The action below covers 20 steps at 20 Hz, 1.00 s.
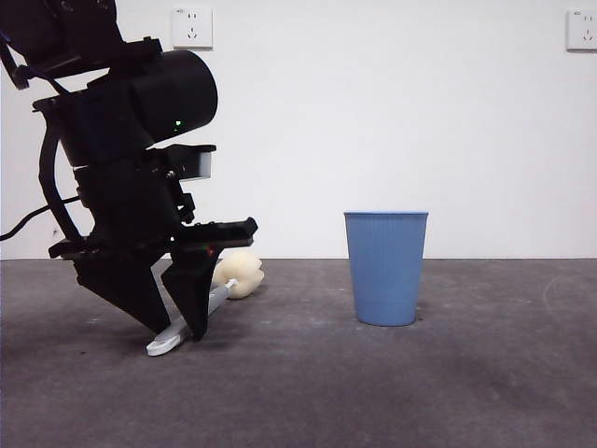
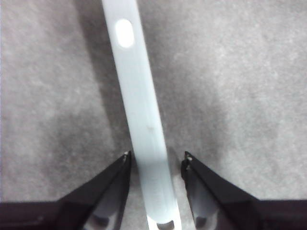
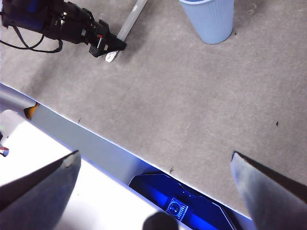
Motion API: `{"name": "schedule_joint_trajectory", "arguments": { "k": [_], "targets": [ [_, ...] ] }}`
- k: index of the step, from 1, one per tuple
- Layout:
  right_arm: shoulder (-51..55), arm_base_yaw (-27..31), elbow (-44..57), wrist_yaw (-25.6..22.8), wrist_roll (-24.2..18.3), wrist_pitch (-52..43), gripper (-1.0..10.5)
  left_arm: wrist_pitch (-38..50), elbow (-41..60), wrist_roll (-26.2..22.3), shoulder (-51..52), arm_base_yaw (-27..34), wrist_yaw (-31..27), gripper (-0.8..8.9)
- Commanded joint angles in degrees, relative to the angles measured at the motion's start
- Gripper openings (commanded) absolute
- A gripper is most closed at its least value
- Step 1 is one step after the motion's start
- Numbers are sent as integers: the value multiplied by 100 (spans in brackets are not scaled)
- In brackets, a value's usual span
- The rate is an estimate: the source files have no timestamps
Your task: Pick up the cup brush,pick up the cup,insert the brush into the cup,clean the cup,put the cup brush back,put the cup back to the fixed position on the table
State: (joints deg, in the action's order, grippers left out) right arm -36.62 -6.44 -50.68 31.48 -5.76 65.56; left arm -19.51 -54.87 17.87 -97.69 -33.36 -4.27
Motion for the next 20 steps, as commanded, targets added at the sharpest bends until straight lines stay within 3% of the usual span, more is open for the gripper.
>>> {"name": "schedule_joint_trajectory", "arguments": {
  "k": [1, 3, 11, 13, 15, 20],
  "targets": [
    [-2, -13, -20, 9, 79, -35, 597, -98, 9, 111, -177, -44, 22, 179],
    [-2, -13, -20, 9, 81, -35, 597, -146, 9, 122, -201, -66, 15, -3],
    [-15, -13, -20, 13, 103, -87, 597, -295, 7, -13, 286, -63, 13, -8],
    [-109, -13, -20, 24, 348, -203, 597, -317, 7, -153, 669, -63, 13, -8],
    [-304, -13, -17, 28, 640, -533, 597, -387, 7, -315, 1145, -63, 13, -8],
    [-1121, -317, 17, 2, 638, -1899, 598, -1069, 7, -610, 2428, -63, 26, -8]
  ]
}}
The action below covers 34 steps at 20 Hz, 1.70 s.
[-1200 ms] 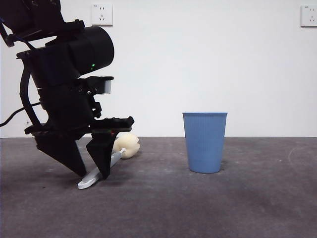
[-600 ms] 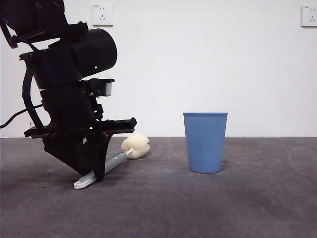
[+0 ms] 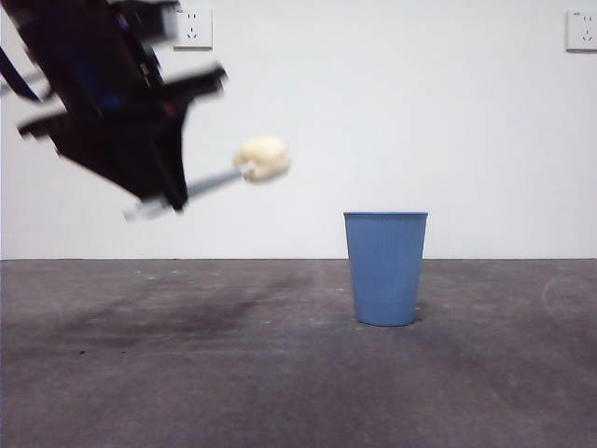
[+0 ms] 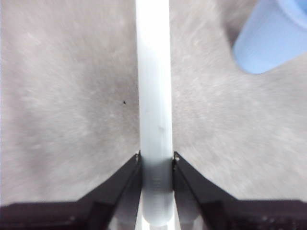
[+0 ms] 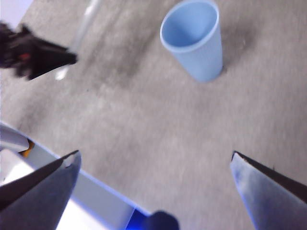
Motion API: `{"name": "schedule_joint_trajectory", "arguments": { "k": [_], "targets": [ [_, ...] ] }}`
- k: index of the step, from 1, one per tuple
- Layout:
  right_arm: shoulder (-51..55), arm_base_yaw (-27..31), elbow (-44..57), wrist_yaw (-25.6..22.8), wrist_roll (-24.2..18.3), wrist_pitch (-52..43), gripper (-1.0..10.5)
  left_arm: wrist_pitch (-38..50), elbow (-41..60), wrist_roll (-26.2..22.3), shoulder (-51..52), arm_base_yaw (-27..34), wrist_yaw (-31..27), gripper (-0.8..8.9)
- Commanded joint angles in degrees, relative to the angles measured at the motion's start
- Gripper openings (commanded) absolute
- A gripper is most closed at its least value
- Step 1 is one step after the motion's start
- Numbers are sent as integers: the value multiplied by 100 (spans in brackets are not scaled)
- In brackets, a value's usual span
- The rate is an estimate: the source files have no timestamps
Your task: Pick up the cup brush,pick up the cup,insert the brush into the cup,clean the cup,put the cup brush back,put the cup back to the fixed position on the table
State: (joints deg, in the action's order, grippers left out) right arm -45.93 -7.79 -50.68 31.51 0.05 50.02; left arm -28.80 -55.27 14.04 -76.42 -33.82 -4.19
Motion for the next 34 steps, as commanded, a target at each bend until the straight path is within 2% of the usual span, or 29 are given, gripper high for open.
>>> {"name": "schedule_joint_trajectory", "arguments": {
  "k": [1, 2, 7, 11, 13, 24, 34],
  "targets": [
    [-378, -400, 70, -48, 81, -688, 598, -286, 46, -295, 568, -17, 15, -8],
    [-525, -595, 157, -201, 168, -1014, 598, -407, 46, -358, 776, -20, 13, -8],
    [-1130, -1766, 1182, -1716, 452, -3099, 599, -1091, 46, -531, 1613, -20, 2, -8],
    [-1517, -2186, 1989, -2494, 791, -4806, 598, -1375, 46, -575, 1858, -22, 0, -8],
    [-1797, -2223, 2229, -2776, 798, -5445, 598, -1436, 46, -575, 1880, -22, 0, -8],
    [-4151, -2083, 2269, -2914, 542, -8454, 598, -1598, 46, -575, 1878, -22, 0, -8],
    [-5298, -1899, 2197, -2841, 435, -10236, 598, -1626, 46, -570, 1878, -22, 0, -8]
  ]
}}
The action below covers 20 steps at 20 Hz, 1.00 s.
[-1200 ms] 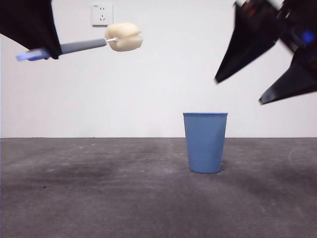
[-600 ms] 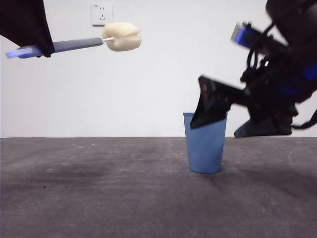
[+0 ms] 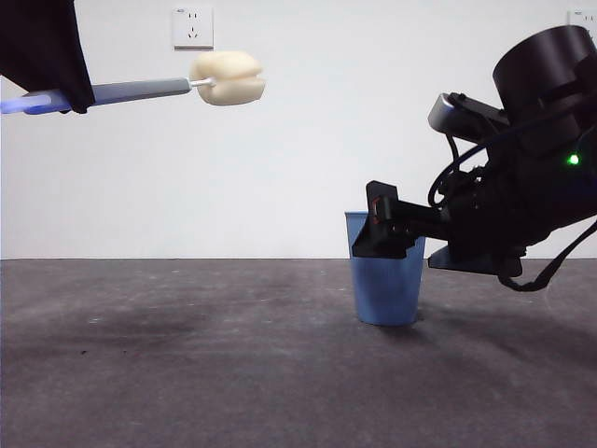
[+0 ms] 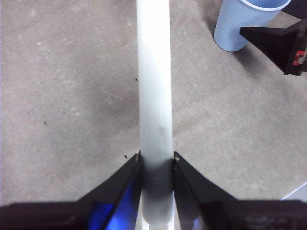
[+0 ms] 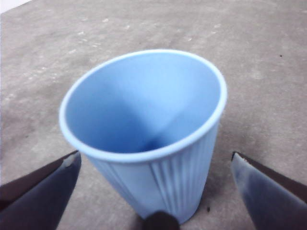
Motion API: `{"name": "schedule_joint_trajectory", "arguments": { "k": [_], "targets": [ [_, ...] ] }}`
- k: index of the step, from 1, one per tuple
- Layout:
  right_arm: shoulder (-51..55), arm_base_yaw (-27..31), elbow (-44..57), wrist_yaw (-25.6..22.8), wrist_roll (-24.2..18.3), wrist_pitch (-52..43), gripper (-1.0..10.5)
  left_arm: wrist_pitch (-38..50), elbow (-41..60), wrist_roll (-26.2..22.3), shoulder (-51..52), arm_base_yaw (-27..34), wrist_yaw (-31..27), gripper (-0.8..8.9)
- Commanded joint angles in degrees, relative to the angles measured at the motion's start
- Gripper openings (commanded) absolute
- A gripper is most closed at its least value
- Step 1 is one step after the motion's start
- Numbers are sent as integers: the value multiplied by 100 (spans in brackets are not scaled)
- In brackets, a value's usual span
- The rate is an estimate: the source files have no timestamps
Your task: Pick up the cup brush,pick up the cup,insert the brush into the cup,clean the cup,put the cup brush back,put the cup back to the fixed position on the table
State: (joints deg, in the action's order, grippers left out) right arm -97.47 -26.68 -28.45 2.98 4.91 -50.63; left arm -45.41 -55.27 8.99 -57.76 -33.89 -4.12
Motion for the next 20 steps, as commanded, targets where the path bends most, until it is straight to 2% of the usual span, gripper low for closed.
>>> {"name": "schedule_joint_trajectory", "arguments": {
  "k": [1, 5, 8, 9, 12, 15, 18, 20],
  "targets": [
    [-227, -11, -90, 11, -50, -205, 598, 37, 46, -66, 11, -15, -7, -8],
    [-496, -11, -417, 13, -46, -210, 588, 33, 46, -63, 11, -15, -9, -8],
    [-522, -11, -487, 11, -48, -205, 307, 33, 46, -66, 11, -15, -13, -8],
    [-522, -11, -487, 11, -48, -166, 253, 33, 46, -66, 11, -15, -13, -8],
    [-522, -13, -487, 13, -46, -81, 215, 33, 46, -66, 11, -15, -15, -8],
    [-511, -50, -487, 170, -48, -72, 14, -15, 46, -101, 11, -15, -15, -8],
    [-214, -98, -490, 278, -85, 319, -15, -221, 46, -337, 11, -15, -20, -8],
    [247, -170, -492, 225, -420, 931, -15, -409, 46, -579, 11, -13, -26, -9]
  ]
}}
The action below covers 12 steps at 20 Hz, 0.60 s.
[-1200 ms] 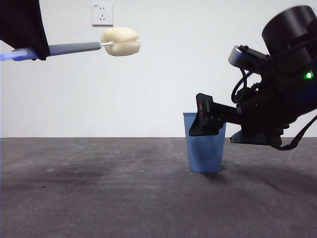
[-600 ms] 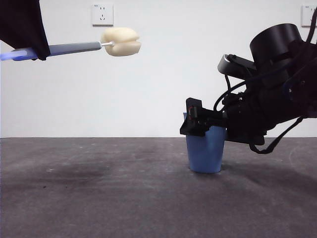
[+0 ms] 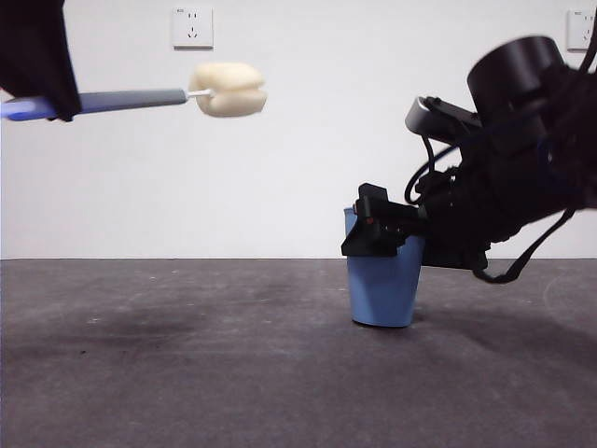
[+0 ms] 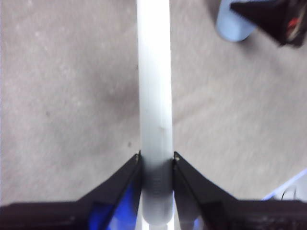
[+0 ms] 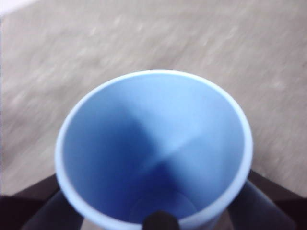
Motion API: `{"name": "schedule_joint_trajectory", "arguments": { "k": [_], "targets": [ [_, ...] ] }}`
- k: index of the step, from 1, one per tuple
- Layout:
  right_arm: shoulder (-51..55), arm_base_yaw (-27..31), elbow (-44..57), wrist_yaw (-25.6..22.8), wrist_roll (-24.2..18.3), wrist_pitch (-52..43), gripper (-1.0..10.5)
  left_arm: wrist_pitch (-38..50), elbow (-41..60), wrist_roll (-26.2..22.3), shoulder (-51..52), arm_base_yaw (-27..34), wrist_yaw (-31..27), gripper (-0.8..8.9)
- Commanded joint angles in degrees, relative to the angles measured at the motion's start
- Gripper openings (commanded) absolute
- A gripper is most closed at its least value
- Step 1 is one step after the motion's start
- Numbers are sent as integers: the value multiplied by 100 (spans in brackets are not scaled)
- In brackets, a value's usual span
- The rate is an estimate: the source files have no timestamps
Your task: Pick up the cup brush,pick up the cup,insert the brush into the cup,clean the cup,put the cup brush back,put the cup back to the fixed position on the table
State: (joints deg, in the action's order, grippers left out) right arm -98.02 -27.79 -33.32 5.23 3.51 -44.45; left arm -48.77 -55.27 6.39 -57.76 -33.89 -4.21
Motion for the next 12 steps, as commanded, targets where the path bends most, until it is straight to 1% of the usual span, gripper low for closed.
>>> {"name": "schedule_joint_trajectory", "arguments": {
  "k": [1, 3, 4, 5, 6, 7, 9, 12],
  "targets": [
    [599, -111, -35, -125, -505, 791, -15, -155, 46, -531, 11, -13, -15, -9],
    [1174, -223, -175, -468, -1019, 1967, -15, -269, 46, -931, 9, -15, -15, -9],
    [1394, -275, -286, -640, -1248, 2568, -15, -297, 46, -1040, 9, -15, -11, -9],
    [1628, -330, -442, -874, -1561, 3314, -15, -334, 46, -1156, 4, -15, -13, -9],
    [1762, -389, -575, -1071, -1814, 3866, -15, -367, 46, -1276, -2, -15, -11, -9],
    [1884, -461, -748, -1346, -2114, 4489, -15, -409, 46, -1508, -26, -15, -7, -9],
    [1971, -590, -1025, -1917, -2614, 5368, -15, -540, 46, -1873, -94, -17, 31, -9],
    [1971, -925, -1314, -2728, -3445, 6253, -15, -789, 46, -2430, -229, -28, 424, -9]
  ]
}}
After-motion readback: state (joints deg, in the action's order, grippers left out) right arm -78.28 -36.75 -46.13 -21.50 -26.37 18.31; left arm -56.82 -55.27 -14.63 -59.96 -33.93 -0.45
